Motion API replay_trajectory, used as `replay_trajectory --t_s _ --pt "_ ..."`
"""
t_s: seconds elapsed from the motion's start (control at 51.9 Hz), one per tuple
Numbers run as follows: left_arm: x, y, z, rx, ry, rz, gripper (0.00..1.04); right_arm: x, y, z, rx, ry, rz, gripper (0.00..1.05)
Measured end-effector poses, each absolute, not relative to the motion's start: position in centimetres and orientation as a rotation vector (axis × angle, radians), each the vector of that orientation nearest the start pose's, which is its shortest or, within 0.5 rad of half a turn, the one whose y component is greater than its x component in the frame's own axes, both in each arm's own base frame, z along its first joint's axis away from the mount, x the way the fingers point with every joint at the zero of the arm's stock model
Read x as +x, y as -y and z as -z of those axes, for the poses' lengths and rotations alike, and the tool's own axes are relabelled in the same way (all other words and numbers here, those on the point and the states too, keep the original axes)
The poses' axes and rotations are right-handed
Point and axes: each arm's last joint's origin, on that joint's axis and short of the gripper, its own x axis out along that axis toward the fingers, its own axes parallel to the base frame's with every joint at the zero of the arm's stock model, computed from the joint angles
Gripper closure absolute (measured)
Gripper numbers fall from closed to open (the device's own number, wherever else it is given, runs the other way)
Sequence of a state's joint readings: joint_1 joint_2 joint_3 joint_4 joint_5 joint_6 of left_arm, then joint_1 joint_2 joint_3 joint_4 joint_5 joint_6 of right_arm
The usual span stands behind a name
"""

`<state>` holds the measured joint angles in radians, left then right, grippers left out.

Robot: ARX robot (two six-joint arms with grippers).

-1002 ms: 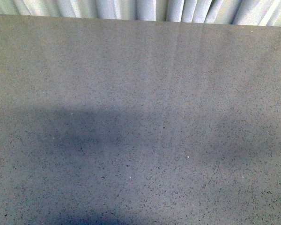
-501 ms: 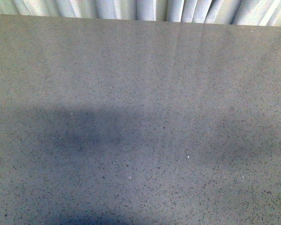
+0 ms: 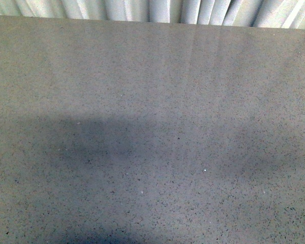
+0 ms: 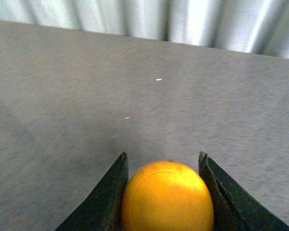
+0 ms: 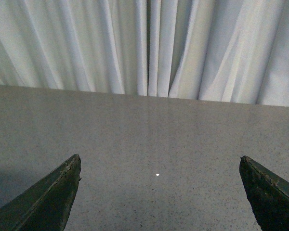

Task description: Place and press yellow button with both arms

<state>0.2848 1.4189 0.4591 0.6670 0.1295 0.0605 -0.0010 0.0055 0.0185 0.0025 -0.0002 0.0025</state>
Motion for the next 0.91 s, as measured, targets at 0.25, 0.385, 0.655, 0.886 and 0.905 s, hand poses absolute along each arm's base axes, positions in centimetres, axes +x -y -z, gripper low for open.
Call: replay_trajectory --t_s 0.25,0.385,0.655,0.886,0.905 --pt "27.5 4.3 -15.6 0.003 -0.316 0.162 0.70 9.7 0.0 -17.0 0.002 0.015 0.001 0.09" --pt "28.3 10.0 -13.2 0.019 -0.364 0.292 0.70 9.7 0.0 -17.0 0.002 0.015 0.000 0.09" --pt "27.6 14.5 -8.5 0.064 -0.481 0.393 0.70 9.7 0.0 -17.0 0.002 0.015 0.001 0.09" --pt "27.0 15.6 -6.8 0.057 -0.493 0.397 0.70 9.7 0.0 -16.9 0.002 0.015 0.001 0.09" --pt "26.9 15.6 -6.7 0.057 -0.496 0.399 0.70 9.7 0.0 -17.0 0.002 0.015 0.001 0.09"
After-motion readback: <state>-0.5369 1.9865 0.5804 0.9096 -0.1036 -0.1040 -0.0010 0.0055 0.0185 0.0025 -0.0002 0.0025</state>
